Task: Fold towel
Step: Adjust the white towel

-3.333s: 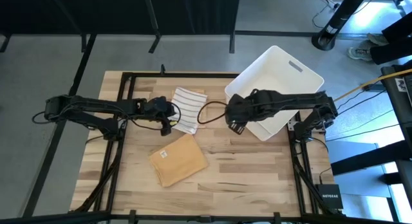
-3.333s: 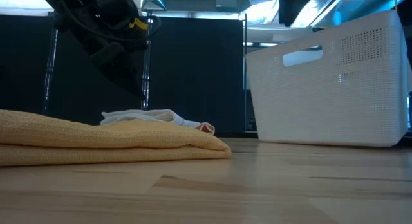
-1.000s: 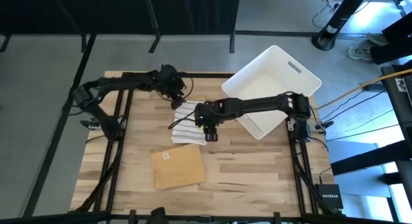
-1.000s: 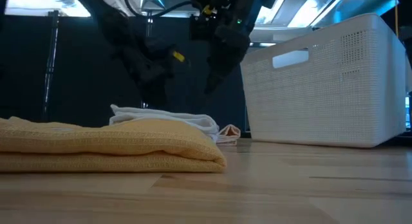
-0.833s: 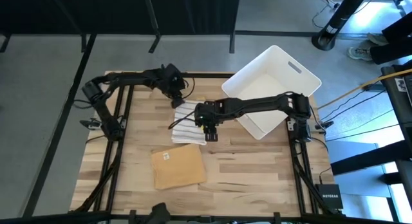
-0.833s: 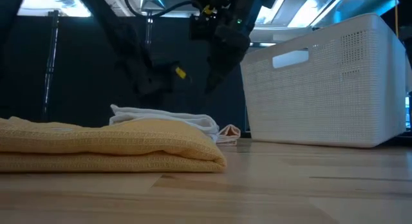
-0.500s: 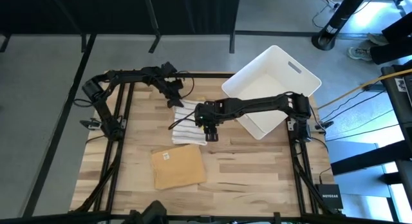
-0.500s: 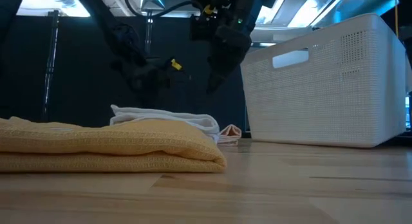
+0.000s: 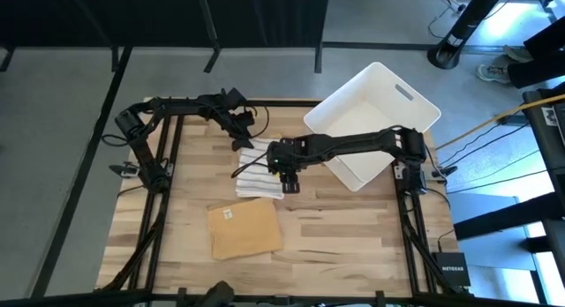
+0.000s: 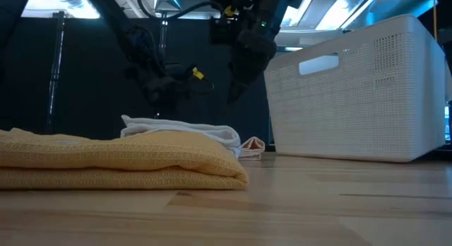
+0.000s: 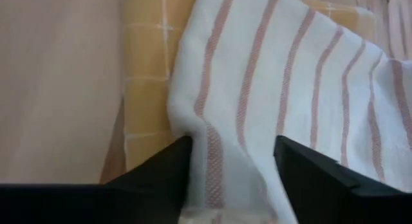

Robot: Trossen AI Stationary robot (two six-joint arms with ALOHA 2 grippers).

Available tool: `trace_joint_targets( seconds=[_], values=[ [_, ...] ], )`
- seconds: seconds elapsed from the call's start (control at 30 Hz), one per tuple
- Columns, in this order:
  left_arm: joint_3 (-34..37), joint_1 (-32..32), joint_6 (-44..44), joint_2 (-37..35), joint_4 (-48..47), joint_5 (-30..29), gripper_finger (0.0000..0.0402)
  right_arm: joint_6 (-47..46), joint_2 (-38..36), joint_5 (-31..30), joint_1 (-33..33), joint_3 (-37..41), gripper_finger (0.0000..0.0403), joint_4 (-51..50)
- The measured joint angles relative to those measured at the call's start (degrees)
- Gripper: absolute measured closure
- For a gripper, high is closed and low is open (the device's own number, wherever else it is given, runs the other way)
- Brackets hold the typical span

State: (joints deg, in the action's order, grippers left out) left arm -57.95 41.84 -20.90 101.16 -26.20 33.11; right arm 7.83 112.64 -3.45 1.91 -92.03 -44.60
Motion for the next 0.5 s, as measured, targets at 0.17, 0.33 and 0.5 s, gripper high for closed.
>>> trace_joint_targets(
  seconds=[0.17, 0.33, 0.5],
  values=[
    [0.0, -0.39, -0.31, 0.37, 1.18, -0.88, 0.028, 0.26, 0.0, -0.6, 0.0, 0.0, 0.0203, -0.15],
    [0.15, -0.33, 0.28, 1.77, 1.33, -3.87, 0.0352, 0.59, 0.0, -0.61, 0.0, 0.0, 0.0203, -0.11],
    [0.15, -1.06, -2.22, 1.87, 1.07, -3.94, 0.0392, 1.39, 0.0, -0.61, 0.0, 0.0, 0.0203, -0.52]
  ],
)
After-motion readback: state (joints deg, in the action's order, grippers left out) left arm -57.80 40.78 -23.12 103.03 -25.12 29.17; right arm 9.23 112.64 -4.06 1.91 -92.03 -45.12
